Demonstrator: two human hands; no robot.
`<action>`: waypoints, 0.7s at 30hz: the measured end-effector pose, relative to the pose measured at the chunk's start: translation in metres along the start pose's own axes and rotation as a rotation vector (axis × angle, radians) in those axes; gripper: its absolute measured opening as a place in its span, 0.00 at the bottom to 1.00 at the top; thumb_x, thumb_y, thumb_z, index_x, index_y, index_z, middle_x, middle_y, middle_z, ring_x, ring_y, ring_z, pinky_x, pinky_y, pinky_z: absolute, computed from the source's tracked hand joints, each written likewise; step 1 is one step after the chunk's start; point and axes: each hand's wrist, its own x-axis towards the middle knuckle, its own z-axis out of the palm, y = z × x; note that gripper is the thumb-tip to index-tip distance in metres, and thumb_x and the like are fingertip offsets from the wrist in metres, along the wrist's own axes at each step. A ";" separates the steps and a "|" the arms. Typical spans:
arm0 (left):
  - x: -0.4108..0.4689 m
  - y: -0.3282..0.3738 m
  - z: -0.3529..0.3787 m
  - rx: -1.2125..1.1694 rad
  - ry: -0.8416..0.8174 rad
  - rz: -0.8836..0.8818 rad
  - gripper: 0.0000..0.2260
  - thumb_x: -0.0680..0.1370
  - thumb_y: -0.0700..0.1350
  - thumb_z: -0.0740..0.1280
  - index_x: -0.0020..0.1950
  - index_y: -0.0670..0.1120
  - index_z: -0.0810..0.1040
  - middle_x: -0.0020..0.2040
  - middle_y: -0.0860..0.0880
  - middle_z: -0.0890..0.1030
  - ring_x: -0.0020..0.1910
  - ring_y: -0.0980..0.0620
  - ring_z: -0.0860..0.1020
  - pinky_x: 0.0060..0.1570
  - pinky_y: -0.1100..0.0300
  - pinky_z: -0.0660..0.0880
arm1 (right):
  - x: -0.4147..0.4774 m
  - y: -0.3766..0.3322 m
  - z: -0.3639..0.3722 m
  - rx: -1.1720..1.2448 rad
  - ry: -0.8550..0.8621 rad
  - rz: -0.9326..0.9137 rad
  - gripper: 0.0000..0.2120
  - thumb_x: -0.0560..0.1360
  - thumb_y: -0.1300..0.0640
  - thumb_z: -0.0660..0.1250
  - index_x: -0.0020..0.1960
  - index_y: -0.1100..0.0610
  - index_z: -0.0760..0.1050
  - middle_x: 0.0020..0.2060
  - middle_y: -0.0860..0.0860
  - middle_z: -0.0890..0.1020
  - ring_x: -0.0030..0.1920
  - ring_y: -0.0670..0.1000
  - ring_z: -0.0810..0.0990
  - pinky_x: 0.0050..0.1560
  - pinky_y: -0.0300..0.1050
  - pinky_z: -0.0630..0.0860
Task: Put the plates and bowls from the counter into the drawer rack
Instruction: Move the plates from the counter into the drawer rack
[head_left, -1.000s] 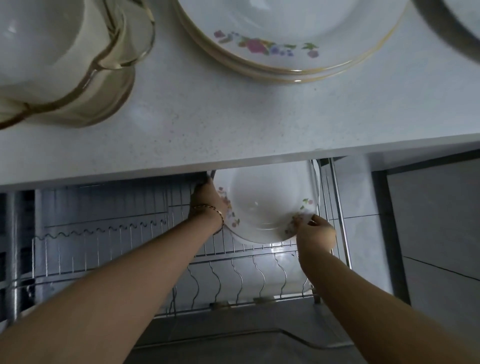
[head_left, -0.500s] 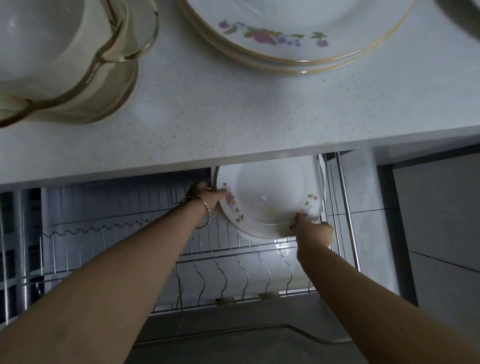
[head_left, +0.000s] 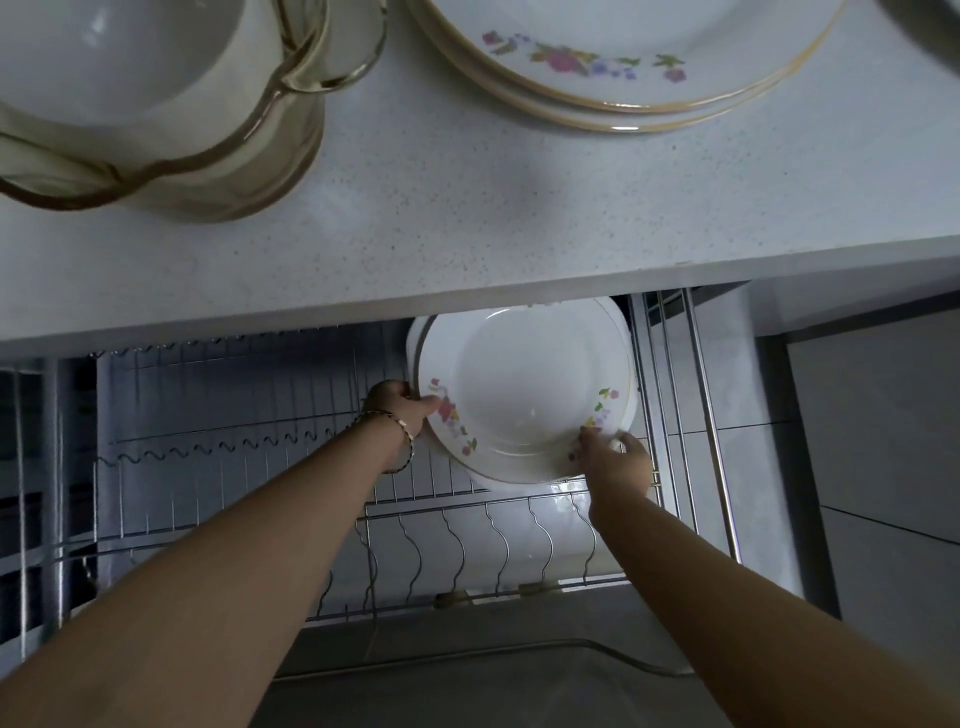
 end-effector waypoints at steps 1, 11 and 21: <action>0.000 0.001 0.000 0.016 0.010 0.008 0.15 0.76 0.38 0.67 0.61 0.35 0.76 0.60 0.38 0.79 0.54 0.43 0.78 0.52 0.58 0.73 | -0.001 0.000 0.001 -0.002 -0.004 -0.008 0.14 0.76 0.61 0.65 0.61 0.62 0.73 0.32 0.48 0.75 0.28 0.44 0.73 0.25 0.26 0.72; -0.018 0.012 0.005 0.369 0.030 0.120 0.16 0.79 0.44 0.60 0.64 0.37 0.71 0.62 0.38 0.75 0.60 0.40 0.75 0.54 0.54 0.74 | 0.005 -0.006 -0.006 -0.416 -0.061 -0.114 0.19 0.76 0.54 0.63 0.61 0.65 0.74 0.49 0.59 0.81 0.50 0.58 0.80 0.52 0.50 0.77; -0.153 0.090 -0.016 0.312 -0.118 0.428 0.09 0.78 0.39 0.63 0.54 0.44 0.81 0.53 0.44 0.82 0.53 0.48 0.80 0.50 0.64 0.74 | -0.096 -0.133 -0.065 -1.098 -0.520 -0.432 0.15 0.75 0.61 0.62 0.54 0.72 0.77 0.49 0.67 0.83 0.42 0.58 0.81 0.42 0.43 0.74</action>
